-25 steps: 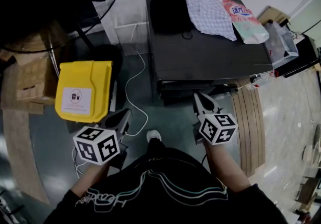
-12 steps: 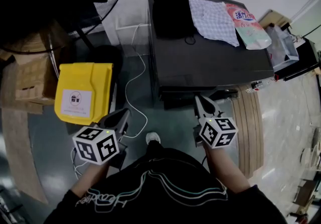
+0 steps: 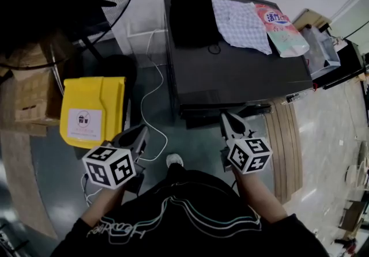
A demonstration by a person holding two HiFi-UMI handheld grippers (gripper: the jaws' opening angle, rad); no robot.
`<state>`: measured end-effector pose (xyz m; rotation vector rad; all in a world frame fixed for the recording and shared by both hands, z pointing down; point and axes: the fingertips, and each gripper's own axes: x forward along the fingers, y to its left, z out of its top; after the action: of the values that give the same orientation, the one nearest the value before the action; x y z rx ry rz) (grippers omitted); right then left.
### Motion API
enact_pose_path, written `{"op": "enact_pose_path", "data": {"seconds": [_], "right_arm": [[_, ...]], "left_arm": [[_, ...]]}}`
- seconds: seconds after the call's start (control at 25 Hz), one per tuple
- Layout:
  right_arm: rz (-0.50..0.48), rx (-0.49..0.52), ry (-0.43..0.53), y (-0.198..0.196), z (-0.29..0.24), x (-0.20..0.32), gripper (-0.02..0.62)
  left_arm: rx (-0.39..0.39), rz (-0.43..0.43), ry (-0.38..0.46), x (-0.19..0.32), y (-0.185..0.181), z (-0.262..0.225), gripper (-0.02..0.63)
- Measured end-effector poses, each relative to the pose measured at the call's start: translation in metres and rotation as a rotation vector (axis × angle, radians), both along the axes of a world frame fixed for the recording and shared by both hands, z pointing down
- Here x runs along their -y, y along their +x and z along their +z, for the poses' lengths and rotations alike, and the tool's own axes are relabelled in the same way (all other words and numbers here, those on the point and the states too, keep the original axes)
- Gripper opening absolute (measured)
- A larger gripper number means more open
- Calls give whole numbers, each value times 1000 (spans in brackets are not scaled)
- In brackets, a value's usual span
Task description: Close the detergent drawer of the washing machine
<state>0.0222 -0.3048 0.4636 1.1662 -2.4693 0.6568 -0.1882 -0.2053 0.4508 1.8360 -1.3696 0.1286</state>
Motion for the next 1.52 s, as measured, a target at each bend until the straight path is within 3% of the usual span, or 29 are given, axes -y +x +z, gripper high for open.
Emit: {"op": "enact_pose_path", "data": {"seconds": [0.48,0.84,0.92,1.0,1.08,1.2,1.28,1.52], "right_arm": [[-13,-8,-5,-8,4,17,26],[-86,5,-26,-10,7,18,26],[-176,-2,-96,-23,18,13,26],[-327,14,-180,-55,24,-1,26],[-448,25,-143,-87,13,-13,26],[-525,-28,-42,-106,-1,-24,26],[-522,-14,-24,-104,-10,-28,26],[-387,111,19,-88,-55,-48,26]], "left_arm": [[-20,21,-21,32,-2,15,26],[-21,18,-26,65,-11,25,26],[-19,33,-21,73,-6,23,26],[-16,52,-7,80,0,17,26],[-12,69,16,83,5,6,26],[-2,83,43,83,4,-9,26],[-7,85,54,77,2,-18,26],[-4,144,81,35,3,-44,26]]}}
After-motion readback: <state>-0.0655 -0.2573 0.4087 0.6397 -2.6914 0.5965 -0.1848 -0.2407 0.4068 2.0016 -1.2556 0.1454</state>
